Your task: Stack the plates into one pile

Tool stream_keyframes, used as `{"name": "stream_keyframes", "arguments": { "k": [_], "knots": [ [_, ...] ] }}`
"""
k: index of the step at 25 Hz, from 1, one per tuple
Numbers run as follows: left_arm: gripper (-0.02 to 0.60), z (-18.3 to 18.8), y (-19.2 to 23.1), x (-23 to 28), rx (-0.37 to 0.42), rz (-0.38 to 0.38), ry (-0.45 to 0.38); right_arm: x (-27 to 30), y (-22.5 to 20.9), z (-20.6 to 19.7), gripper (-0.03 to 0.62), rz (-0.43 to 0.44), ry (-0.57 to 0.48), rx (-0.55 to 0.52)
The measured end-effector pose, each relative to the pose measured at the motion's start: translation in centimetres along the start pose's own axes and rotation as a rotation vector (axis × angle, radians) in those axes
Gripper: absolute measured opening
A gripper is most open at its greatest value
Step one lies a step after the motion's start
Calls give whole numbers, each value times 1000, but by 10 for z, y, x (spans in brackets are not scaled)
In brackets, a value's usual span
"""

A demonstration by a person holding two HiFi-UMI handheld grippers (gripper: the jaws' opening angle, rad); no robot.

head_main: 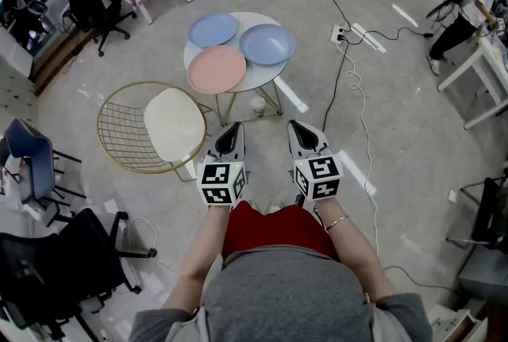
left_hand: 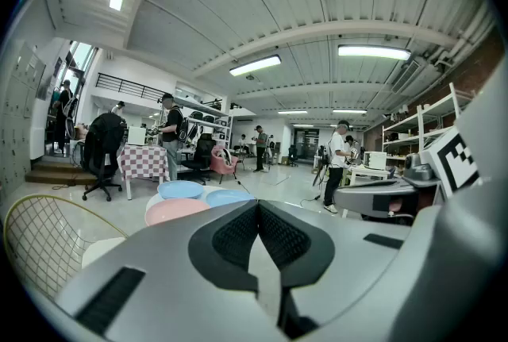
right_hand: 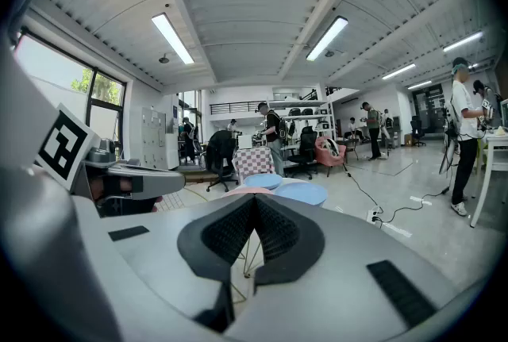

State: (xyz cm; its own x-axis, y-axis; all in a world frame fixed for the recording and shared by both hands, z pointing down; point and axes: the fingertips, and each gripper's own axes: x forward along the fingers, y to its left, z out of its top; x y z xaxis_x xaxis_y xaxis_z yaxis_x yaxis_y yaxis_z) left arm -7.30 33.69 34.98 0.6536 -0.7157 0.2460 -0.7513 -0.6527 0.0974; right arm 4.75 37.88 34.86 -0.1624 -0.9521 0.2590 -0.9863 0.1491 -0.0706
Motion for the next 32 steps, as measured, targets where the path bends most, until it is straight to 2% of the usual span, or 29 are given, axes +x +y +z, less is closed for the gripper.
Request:
{"name": "stream_keyframes", "arguments": {
  "k": [10,20,32],
  "knots": [
    [15,-3,1,10,-1,13,-2,5,-6,-3,29,28,-14,21],
    [15,1,16,19,0,61,-4,19,-18,-4,29,30,5,60],
    [15,0,58,53,-1,135,33,63,-38,-2,30,40,29,114]
  ]
}}
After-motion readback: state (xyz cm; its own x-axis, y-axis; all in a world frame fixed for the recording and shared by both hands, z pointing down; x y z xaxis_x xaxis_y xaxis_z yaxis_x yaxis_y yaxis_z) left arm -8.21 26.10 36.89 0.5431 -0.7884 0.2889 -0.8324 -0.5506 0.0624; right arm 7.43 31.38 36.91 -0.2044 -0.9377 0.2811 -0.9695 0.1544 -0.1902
